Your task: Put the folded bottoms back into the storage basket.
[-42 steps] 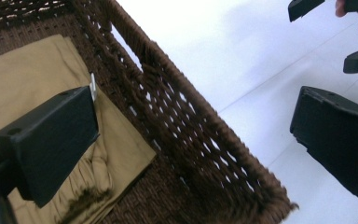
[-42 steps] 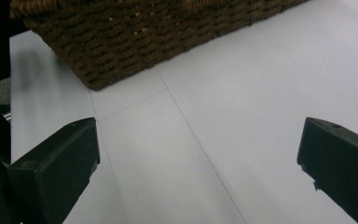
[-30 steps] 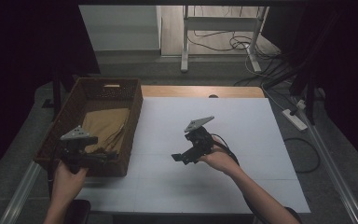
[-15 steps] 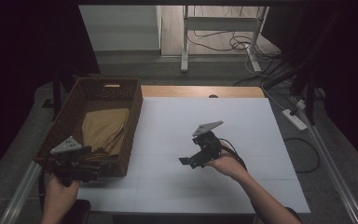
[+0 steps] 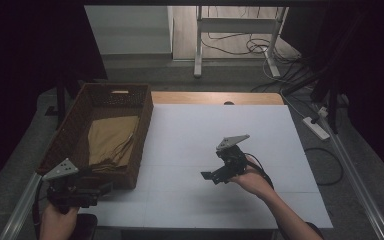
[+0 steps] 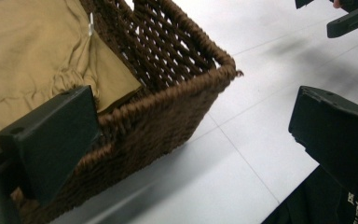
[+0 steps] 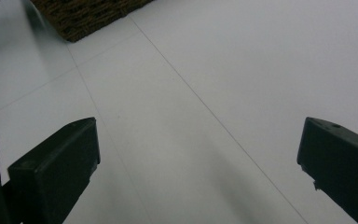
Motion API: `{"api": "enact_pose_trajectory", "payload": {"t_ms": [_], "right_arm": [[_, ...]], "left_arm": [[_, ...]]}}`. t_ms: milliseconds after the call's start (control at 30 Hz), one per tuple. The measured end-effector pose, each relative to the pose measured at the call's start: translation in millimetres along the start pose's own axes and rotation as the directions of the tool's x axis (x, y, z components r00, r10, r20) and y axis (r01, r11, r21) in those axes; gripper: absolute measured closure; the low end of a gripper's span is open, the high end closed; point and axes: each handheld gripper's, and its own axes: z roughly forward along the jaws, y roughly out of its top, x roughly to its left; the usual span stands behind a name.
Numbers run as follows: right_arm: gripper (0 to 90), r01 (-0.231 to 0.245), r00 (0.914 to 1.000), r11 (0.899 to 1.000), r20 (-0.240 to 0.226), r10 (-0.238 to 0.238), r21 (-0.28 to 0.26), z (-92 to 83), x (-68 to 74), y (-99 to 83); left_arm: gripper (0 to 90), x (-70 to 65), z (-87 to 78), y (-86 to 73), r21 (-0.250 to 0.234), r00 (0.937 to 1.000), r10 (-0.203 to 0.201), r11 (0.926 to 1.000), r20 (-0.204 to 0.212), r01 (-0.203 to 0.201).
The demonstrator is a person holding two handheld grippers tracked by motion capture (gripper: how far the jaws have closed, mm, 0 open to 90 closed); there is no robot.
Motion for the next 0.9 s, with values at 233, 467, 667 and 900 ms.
{"api": "enact_pose_trajectory", "payload": {"t_ms": [233,467,667,900], "right_arm": [[0.0,-0.013,0.9997,1.0,0.02,0.013,-0.009,-7.8,-0.1,-7.6],[0.0,-0.037,0.9987,0.999,0.035,0.038,-0.03,-18.2,-0.5,-15.6],[0.0,-0.047,0.9973,0.998,0.053,0.05,-0.05,-28.3,1.4,-23.1],[0.0,-0.063,0.9944,0.996,0.08,0.069,-0.069,-43.3,2.2,-35.2]], "left_arm": [[0.6,3.6,1.1,-14.4,0.006,0.9998,-0.015,0.9999,-0.01,0.015],[0.4,7.0,4.6,-25.5,0.002,0.9998,-0.01,0.9999,-0.015,0.01],[0.0,10.0,7.6,-31.4,0.006,0.9993,0.007,1.0,-0.038,-0.006],[0.1,12.2,7.1,-32.1,-0.003,0.9997,-0.008,1.0,-0.025,0.008]]}}
